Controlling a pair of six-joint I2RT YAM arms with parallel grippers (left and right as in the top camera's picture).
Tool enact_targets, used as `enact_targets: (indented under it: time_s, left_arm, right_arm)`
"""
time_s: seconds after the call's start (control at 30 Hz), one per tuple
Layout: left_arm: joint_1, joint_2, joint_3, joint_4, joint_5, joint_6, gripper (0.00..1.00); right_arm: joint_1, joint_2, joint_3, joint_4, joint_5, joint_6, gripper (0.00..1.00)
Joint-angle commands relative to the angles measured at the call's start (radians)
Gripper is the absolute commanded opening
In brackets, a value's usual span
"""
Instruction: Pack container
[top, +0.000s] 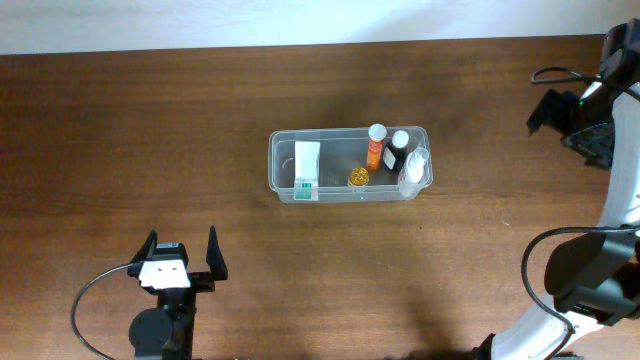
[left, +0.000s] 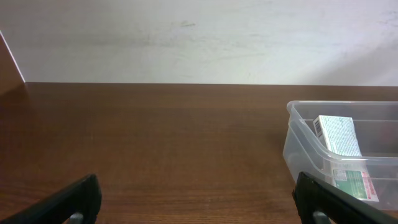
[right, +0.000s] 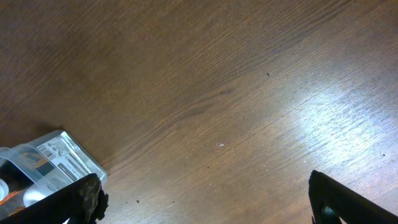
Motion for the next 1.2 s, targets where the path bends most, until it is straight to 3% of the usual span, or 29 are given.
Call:
enact_targets:
  time_s: [0.0, 0.3, 0.57, 0.7, 1.17]
  left_arm:
    - [0.005, -0.011, -0.013, 0.004, 0.011, 0.015, 0.99]
    - [0.005, -0.011, -0.013, 0.004, 0.011, 0.015, 0.99]
    - [0.005, -0.011, -0.013, 0.004, 0.011, 0.015, 0.99]
    - [0.005, -0.011, -0.013, 0.004, 0.011, 0.015, 0.99]
    - [0.005, -0.011, -0.013, 0.004, 0.011, 0.015, 0.99]
  right_arm:
    - [-0.002, -0.007, 0.002, 0.000, 0.002, -0.003, 0.98]
    - [-0.001, -0.066, 0.002, 0.000, 0.024, -0.014, 0.98]
    - [0.055, -0.295, -0.061, 0.095, 0.029, -0.014, 0.98]
    - [0.105, -0.477, -0.214, 0.229, 0.028, -0.014, 0.98]
    - [0.250, -1.204, -1.010, 0.730, 0.027, -0.014, 0.98]
